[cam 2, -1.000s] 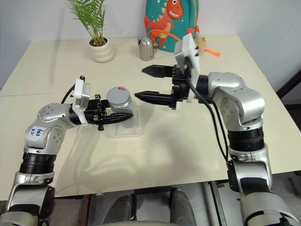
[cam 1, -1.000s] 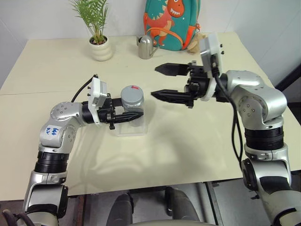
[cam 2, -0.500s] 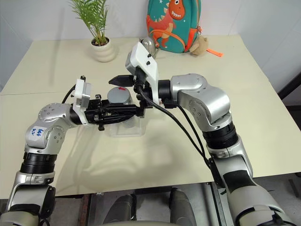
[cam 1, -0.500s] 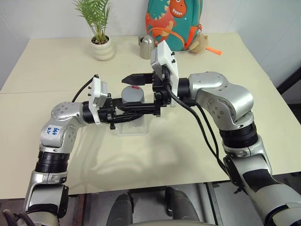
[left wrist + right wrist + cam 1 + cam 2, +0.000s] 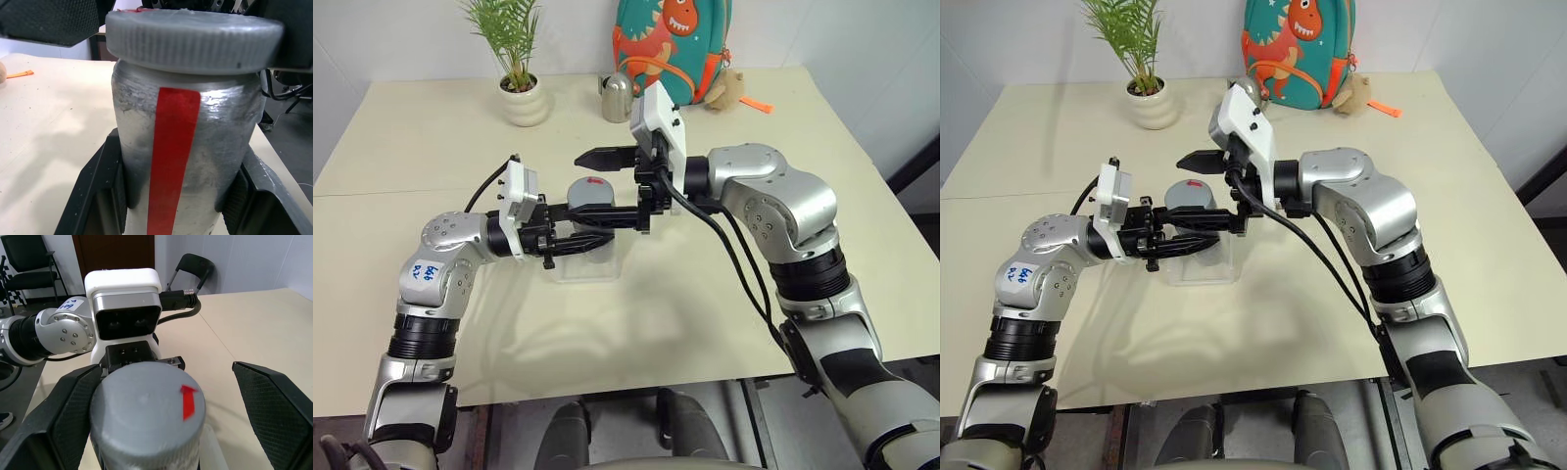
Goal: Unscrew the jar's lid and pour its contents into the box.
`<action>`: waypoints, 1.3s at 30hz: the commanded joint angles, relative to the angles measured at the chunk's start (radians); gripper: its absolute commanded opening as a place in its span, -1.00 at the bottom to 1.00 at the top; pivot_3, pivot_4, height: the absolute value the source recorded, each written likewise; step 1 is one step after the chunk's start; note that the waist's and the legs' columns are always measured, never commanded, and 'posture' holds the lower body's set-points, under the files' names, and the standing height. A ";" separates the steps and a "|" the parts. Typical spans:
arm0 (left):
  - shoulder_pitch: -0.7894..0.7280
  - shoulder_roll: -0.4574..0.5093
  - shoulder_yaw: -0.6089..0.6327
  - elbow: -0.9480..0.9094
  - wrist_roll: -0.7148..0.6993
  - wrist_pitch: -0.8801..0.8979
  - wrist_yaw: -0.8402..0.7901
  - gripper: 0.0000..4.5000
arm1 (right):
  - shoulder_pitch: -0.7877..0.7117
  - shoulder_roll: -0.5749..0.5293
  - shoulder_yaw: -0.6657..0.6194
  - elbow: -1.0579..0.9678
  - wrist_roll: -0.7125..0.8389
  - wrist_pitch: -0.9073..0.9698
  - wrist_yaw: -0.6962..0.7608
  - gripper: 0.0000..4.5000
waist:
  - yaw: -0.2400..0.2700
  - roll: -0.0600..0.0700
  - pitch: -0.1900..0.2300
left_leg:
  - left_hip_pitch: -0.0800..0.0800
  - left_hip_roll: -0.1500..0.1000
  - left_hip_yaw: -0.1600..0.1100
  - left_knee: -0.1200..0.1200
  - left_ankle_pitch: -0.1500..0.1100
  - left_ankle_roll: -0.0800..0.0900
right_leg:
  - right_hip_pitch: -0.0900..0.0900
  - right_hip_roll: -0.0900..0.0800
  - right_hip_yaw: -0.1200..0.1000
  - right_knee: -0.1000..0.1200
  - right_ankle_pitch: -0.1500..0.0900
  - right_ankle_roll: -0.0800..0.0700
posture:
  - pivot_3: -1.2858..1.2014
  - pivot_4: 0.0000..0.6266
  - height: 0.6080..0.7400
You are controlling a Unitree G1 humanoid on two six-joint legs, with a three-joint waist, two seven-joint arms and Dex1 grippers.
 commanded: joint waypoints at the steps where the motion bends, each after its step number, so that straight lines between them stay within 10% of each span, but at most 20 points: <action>1: -0.019 0.001 0.013 -0.033 -0.012 -0.009 -0.004 -0.14 | 0.000 -0.030 -0.059 -0.009 0.011 -0.023 0.014 0.99 | 0.000 0.000 0.000 | 0.000 0.000 0.000 0.000 0.000 0.000 | 0.000 0.000 0.000 0.000 0.000 0.000 | 0.03 -0.52 1.00; 39: -0.021 0.002 0.014 -0.030 -0.016 -0.008 -0.023 -0.14 | 0.010 -0.004 -0.036 -0.043 0.065 0.021 0.038 0.99 | 0.000 0.000 0.000 | 0.000 0.000 0.000 0.000 0.000 0.000 | 0.000 0.000 0.000 0.000 0.000 0.000 | 0.03 -0.52 1.00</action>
